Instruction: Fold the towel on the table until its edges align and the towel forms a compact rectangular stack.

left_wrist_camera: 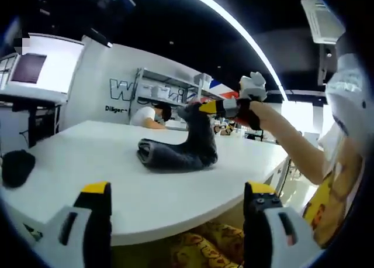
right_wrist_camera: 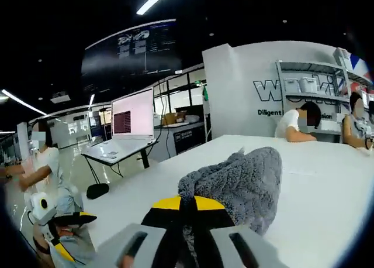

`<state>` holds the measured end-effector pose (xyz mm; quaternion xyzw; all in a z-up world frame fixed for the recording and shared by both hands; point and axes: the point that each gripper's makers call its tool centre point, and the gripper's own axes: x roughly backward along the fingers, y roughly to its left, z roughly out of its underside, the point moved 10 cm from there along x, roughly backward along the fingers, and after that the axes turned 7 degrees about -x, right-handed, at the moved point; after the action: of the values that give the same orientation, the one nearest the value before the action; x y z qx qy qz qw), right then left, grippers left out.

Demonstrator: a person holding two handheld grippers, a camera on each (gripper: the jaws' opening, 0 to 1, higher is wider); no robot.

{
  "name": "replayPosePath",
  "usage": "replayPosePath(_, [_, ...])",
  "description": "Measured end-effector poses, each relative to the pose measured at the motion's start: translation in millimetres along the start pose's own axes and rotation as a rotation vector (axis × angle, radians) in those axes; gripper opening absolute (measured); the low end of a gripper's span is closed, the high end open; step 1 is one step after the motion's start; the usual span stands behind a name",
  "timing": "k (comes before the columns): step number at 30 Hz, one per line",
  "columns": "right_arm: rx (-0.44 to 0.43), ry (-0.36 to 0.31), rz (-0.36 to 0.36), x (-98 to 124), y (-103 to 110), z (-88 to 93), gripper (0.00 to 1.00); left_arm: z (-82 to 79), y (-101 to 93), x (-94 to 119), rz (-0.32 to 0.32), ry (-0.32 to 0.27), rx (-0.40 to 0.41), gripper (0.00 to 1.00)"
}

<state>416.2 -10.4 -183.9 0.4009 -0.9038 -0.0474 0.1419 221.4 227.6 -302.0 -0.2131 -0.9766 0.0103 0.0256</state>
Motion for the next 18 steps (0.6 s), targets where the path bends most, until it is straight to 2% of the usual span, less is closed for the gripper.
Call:
replayPosePath(6, [0.043, 0.071, -0.057, -23.8, 23.9, 13.0, 0.05, 1.5, 1.2, 2.8, -0.016, 0.0, 0.007, 0.99])
replayPosePath(13, [0.082, 0.165, -0.084, -44.5, 41.3, 32.2, 0.05, 3.9, 2.7, 3.9, -0.025, 0.01, 0.012, 0.99])
replayPosePath(18, [0.119, 0.285, -0.08, -60.4, 48.2, 57.7, 0.05, 3.5, 2.3, 2.5, -0.02, 0.005, 0.014, 0.99])
